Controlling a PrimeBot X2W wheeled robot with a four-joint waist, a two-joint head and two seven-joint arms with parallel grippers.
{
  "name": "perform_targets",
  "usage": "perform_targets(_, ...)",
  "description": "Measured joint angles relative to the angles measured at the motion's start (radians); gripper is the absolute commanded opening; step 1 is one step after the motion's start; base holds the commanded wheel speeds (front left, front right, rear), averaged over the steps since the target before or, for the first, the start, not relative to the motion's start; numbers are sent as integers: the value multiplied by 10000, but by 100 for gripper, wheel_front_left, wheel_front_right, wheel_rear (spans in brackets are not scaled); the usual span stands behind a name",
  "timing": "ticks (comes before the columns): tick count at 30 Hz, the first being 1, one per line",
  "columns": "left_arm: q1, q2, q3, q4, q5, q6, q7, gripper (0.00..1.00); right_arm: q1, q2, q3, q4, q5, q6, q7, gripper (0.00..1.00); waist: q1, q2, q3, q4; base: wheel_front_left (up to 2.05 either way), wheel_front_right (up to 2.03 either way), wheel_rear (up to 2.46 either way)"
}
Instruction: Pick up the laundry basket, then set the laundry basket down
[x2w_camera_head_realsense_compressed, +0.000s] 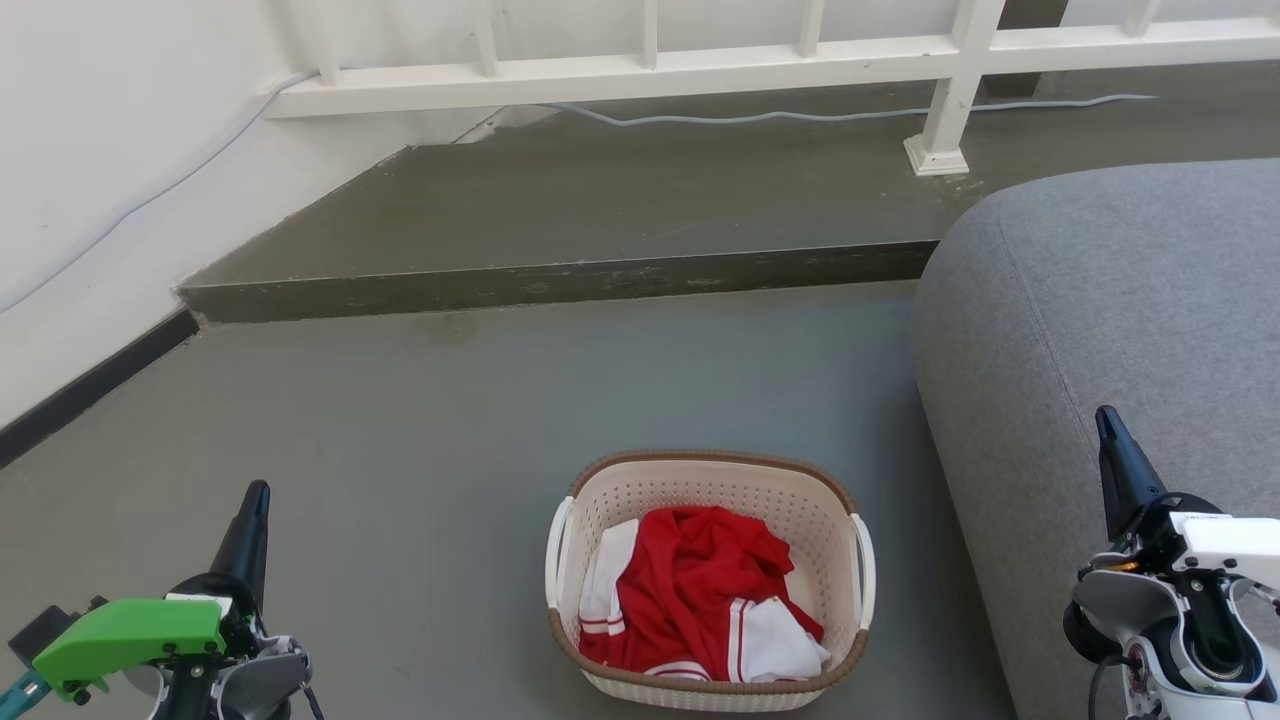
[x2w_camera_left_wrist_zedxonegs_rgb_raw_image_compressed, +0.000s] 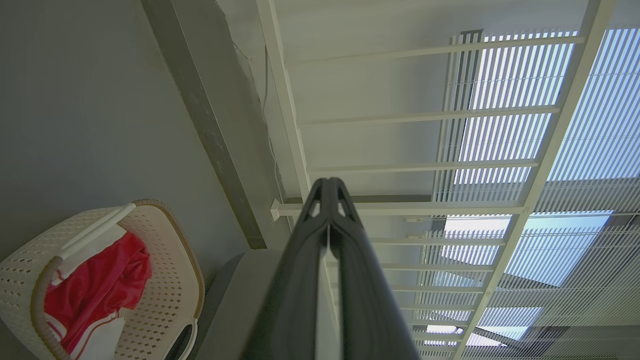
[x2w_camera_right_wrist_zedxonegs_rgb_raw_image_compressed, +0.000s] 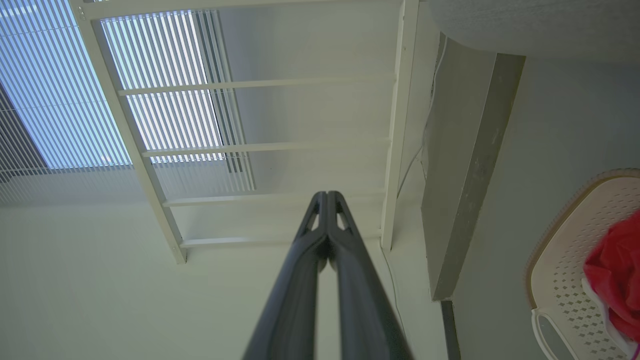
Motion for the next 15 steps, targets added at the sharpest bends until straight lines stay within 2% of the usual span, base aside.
perform_targets(15, 0, -2, 4, -10, 0, 0, 0, 0, 0, 0, 0, -17, 2, 0, 0, 0, 0, 0, 1, 0, 0, 0, 0)
